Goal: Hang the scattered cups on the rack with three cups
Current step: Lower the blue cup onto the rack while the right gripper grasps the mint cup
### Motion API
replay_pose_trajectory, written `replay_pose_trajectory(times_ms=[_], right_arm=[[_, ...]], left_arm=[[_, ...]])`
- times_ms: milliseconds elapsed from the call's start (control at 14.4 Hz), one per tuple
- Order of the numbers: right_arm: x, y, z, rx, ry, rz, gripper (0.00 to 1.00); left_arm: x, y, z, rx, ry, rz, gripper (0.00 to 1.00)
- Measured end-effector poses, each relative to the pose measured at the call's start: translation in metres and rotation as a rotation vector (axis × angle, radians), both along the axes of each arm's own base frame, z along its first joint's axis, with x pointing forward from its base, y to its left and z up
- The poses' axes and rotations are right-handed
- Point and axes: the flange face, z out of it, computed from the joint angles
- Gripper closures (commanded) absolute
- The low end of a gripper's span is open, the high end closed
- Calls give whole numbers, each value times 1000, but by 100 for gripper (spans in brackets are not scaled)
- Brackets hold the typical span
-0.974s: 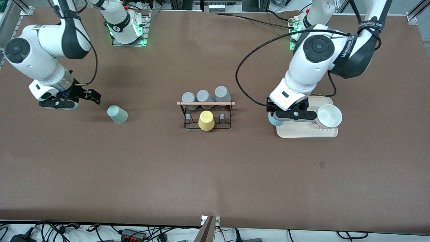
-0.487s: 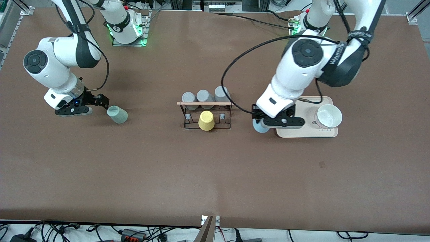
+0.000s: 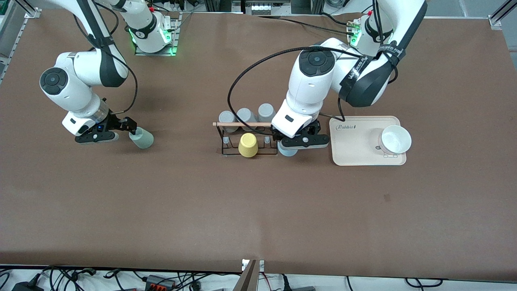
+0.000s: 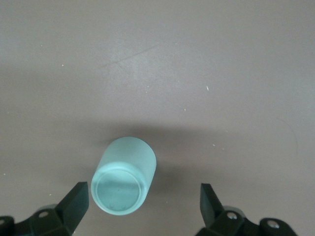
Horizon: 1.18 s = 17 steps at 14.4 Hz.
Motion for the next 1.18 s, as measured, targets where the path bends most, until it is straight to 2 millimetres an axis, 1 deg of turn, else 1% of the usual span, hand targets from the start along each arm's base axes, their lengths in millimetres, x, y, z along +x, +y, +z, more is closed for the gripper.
replay_pose_trajectory(times_ms=[278,557,766,1183], right_arm=[[2,3,-15,1,-5,3,0],[1,15,-27,2,7,1,0],[0,25,-34,2,14,7,0],[-2,25,-51,-1,39,7,0]], left_arm=[[-3,-28,-21,11,-19,-17,75],[-10,-47,-26,-27,-45,13,75],[-12,-50,-28,-26,-41,16,75],[-19,-53,-53,-2,-4,4,77]])
